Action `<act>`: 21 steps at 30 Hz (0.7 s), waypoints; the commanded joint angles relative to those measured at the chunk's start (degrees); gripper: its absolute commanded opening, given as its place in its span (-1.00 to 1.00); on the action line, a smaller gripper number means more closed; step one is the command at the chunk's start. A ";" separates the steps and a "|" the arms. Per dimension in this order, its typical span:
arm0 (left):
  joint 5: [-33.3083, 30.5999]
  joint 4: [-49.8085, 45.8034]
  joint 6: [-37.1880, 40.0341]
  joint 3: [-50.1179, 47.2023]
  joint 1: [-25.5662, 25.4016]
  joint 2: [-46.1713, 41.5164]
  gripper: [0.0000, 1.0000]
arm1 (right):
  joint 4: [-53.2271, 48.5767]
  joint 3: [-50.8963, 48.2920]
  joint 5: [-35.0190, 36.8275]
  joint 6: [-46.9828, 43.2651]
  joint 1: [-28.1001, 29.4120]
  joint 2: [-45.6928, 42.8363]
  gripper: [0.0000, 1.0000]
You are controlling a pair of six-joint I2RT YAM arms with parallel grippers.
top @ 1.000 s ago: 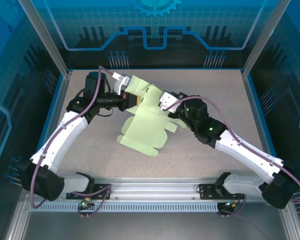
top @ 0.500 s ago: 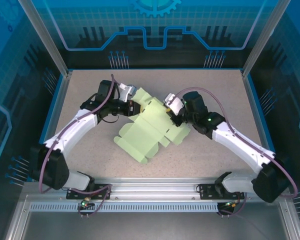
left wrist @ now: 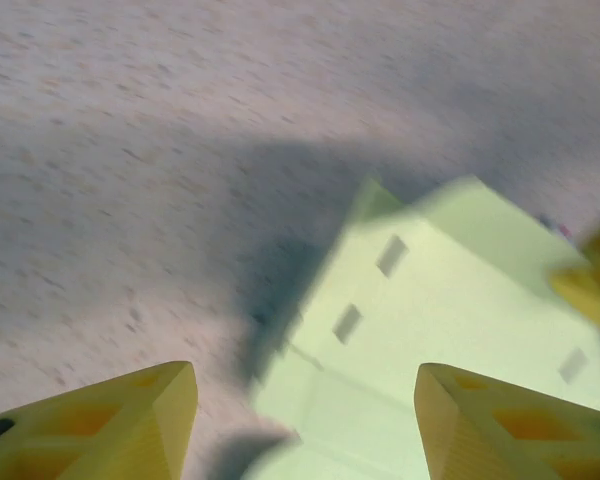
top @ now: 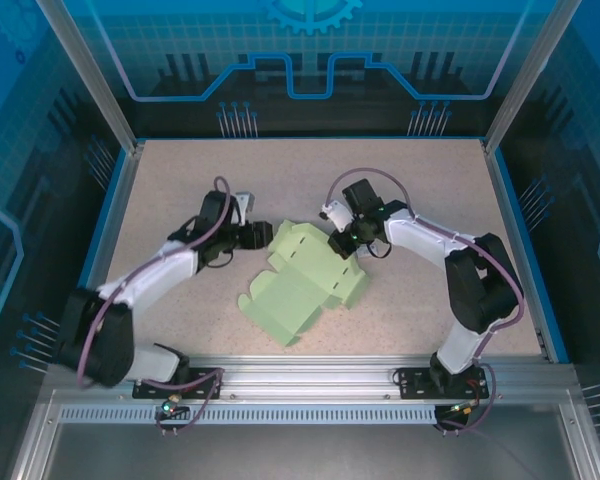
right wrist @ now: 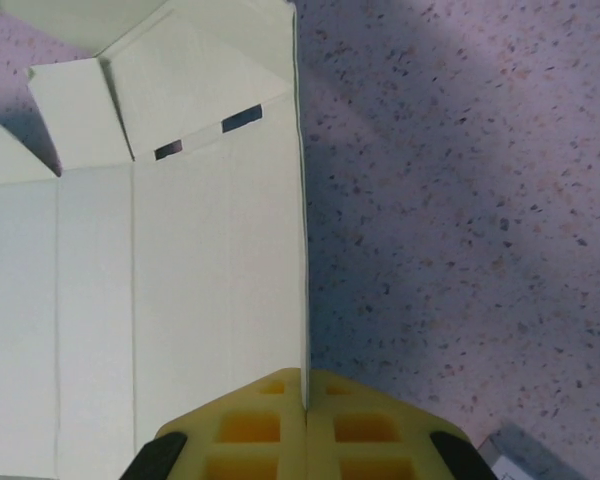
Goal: Fold the paper box
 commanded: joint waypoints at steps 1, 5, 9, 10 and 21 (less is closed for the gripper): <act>5.31 11.00 -4.27 -6.86 -5.57 -5.17 0.23 | -3.38 2.91 -0.29 1.00 -1.70 0.79 -1.00; 6.76 17.96 -5.11 -11.15 -11.75 -2.49 0.13 | -4.39 3.95 0.18 0.06 -2.78 1.36 -1.00; 5.49 20.12 -2.11 -7.14 -15.76 8.37 -0.08 | -4.87 4.81 0.44 -0.80 -3.27 1.29 -1.00; 5.84 22.23 -1.76 -6.52 -16.19 10.42 -0.12 | -4.80 4.81 0.49 -0.93 -3.27 1.20 -1.00; 4.20 26.87 1.88 -2.25 -17.56 24.57 -0.52 | -5.21 4.11 1.23 -1.53 -4.05 -0.08 -1.00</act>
